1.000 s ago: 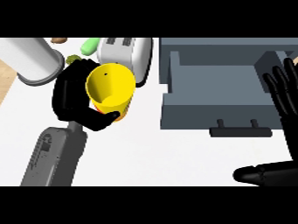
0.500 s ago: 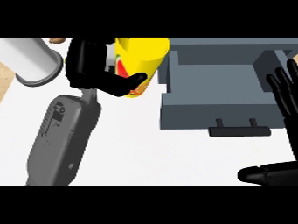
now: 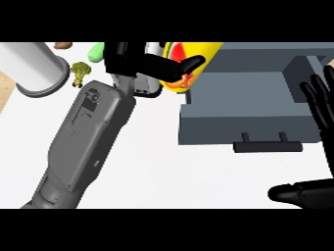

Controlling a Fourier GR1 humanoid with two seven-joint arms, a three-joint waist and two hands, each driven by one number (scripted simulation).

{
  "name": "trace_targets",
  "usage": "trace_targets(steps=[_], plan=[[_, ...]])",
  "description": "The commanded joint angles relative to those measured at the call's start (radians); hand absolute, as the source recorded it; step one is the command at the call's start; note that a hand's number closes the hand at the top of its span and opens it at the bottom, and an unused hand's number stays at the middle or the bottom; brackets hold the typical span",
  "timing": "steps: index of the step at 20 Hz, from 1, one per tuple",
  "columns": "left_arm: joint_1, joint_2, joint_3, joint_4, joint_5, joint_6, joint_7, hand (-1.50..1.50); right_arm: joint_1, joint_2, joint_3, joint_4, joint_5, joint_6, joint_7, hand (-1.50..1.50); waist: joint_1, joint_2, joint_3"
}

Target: Pick up the cup, place it into the drawer and close the drawer

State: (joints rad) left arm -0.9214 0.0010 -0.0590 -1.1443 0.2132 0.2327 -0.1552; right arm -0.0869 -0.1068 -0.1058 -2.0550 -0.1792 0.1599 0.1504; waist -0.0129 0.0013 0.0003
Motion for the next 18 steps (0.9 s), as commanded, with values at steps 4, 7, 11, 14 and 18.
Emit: trace_targets(steps=[4,7,11,14,18], plan=[[-0.15,-0.001,0.003,0.227,0.024,0.038,-0.034,1.5,0.006,0.002,0.014,0.011,0.018,0.014,-0.028,-1.5,-0.003,0.002,0.0],[-0.215,-0.001,-0.108,0.263,0.102,0.147,-0.021,1.5,0.044,0.0,0.006,-0.019,-0.004,0.017,0.0,-1.5,-0.014,0.001,0.0],[-0.253,-0.001,-0.14,0.41,0.161,0.145,-0.139,1.5,-0.066,0.009,0.018,0.057,0.029,-0.019,0.007,-1.5,-0.016,0.006,0.0],[-0.296,-0.001,-0.212,0.491,0.232,0.206,-0.147,1.5,-0.025,0.0,0.007,0.052,0.017,0.017,-0.044,-1.5,-0.035,0.008,0.001],[-0.329,-0.001,-0.229,0.594,0.271,0.182,-0.164,1.5,0.032,-0.012,0.0,-0.02,-0.028,0.043,-0.015,-1.5,-0.048,0.008,0.001]])
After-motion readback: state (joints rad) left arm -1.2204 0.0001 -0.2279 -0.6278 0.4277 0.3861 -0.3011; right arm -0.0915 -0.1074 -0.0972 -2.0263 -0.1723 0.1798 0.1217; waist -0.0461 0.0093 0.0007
